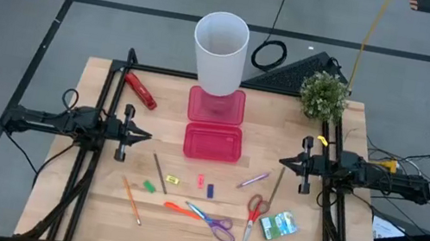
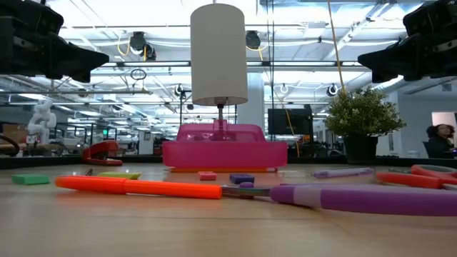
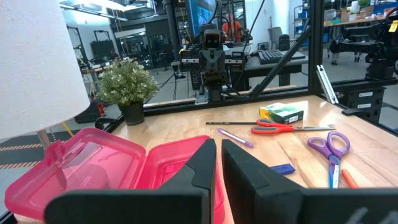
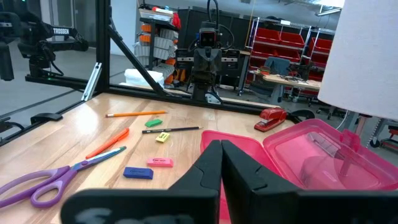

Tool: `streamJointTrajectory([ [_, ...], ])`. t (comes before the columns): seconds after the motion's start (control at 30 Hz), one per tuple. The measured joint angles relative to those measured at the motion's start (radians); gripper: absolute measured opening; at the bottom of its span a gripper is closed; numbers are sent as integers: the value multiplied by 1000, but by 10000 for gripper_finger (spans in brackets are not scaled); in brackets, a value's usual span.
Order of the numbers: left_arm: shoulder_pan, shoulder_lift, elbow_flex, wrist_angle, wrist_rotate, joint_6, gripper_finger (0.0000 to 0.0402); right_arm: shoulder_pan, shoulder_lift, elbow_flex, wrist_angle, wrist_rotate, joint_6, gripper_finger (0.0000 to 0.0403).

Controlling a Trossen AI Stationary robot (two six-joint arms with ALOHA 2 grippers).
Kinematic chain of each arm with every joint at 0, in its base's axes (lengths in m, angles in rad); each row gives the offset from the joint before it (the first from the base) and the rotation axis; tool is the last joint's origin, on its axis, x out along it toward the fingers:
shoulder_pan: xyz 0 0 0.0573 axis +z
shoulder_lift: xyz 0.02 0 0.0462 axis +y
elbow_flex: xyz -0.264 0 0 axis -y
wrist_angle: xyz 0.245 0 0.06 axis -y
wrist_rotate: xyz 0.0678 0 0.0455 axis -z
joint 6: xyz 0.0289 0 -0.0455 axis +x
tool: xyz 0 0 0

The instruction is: Pack school essentials

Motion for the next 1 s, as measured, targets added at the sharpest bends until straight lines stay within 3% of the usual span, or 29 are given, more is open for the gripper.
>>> streamJointTrajectory([
  [0.87,0,0,0,0,0,0,31,0,0,0,1,2,-3,0],
  [1.0,0,0,0,0,0,0,31,0,0,0,68,53,-18,0],
])
